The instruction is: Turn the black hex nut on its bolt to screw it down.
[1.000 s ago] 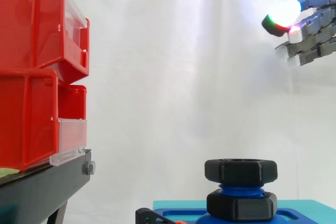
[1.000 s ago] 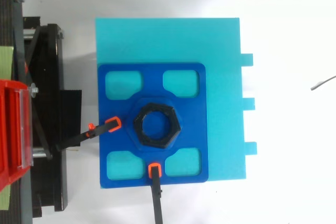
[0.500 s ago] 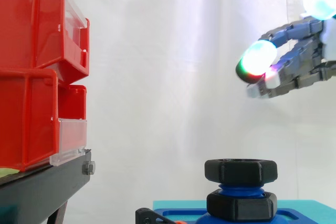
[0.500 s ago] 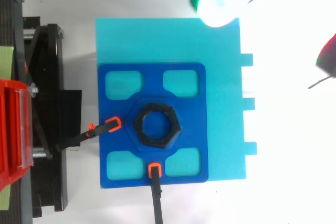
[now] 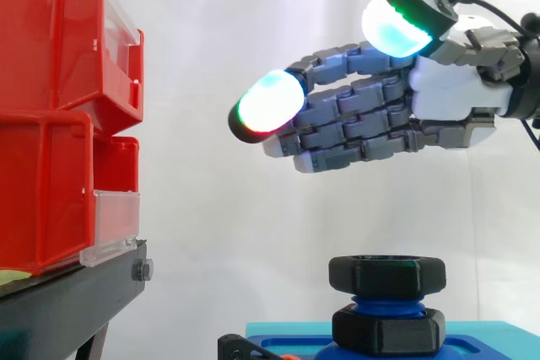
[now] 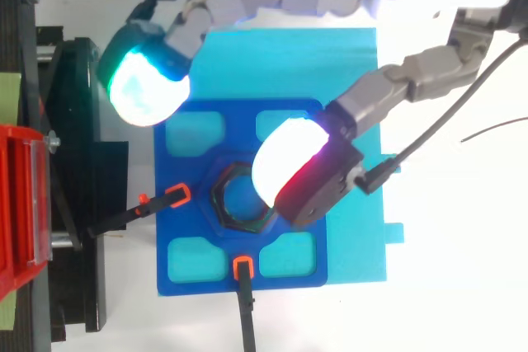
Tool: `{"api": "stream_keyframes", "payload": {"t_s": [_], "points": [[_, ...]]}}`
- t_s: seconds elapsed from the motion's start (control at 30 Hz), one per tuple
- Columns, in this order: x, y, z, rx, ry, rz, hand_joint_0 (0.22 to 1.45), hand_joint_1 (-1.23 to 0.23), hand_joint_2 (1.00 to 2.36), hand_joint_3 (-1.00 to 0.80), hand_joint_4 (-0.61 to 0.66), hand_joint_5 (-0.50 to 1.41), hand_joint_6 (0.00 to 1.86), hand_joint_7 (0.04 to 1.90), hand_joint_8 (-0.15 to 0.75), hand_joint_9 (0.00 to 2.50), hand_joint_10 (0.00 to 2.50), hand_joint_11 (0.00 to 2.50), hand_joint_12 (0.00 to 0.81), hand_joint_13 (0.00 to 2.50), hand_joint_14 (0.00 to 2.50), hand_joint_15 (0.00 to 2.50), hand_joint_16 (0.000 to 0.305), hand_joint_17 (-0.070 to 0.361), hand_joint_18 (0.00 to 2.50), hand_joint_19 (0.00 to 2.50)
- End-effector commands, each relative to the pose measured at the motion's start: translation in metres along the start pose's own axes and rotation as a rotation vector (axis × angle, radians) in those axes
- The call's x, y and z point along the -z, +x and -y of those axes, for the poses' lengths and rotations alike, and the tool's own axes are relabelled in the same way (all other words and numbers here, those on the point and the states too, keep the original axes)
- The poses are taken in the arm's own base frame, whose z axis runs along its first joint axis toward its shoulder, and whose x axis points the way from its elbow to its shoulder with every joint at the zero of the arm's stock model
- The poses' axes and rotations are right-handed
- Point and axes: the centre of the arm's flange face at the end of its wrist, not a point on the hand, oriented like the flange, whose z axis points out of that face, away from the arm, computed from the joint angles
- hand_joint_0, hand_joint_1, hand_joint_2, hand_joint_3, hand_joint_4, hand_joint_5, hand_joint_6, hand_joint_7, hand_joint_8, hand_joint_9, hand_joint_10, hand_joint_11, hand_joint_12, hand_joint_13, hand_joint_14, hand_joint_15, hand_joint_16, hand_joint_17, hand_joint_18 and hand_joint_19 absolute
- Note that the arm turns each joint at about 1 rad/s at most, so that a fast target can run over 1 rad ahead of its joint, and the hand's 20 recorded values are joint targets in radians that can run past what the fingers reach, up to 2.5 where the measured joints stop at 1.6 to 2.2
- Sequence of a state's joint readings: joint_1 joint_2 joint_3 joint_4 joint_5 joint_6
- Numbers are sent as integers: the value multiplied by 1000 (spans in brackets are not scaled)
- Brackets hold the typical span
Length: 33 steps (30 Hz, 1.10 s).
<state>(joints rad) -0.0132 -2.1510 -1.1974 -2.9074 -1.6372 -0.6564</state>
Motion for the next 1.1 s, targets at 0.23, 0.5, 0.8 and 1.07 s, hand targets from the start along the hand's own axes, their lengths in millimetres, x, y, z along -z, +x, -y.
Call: {"api": "stream_keyframes", "payload": {"t_s": [0.23,0.5,0.8,1.07], "points": [[-9,12,-11,75,-9,21,462,-497,1000,-500,159,-230,501,615,172,99,0,0,290,90,0,0,40,90,0,0],[-7,22,-13,159,16,-21,471,-498,1000,-500,211,-178,502,725,196,225,0,0,295,133,0,0,39,88,0,0],[-6,42,-22,221,31,-76,476,-497,1000,-499,231,-146,503,785,206,277,0,0,303,156,0,0,39,87,0,0],[-13,68,-8,276,43,-111,478,-495,1000,-500,244,-129,503,837,209,295,0,0,307,162,0,0,39,87,0,0]]}}
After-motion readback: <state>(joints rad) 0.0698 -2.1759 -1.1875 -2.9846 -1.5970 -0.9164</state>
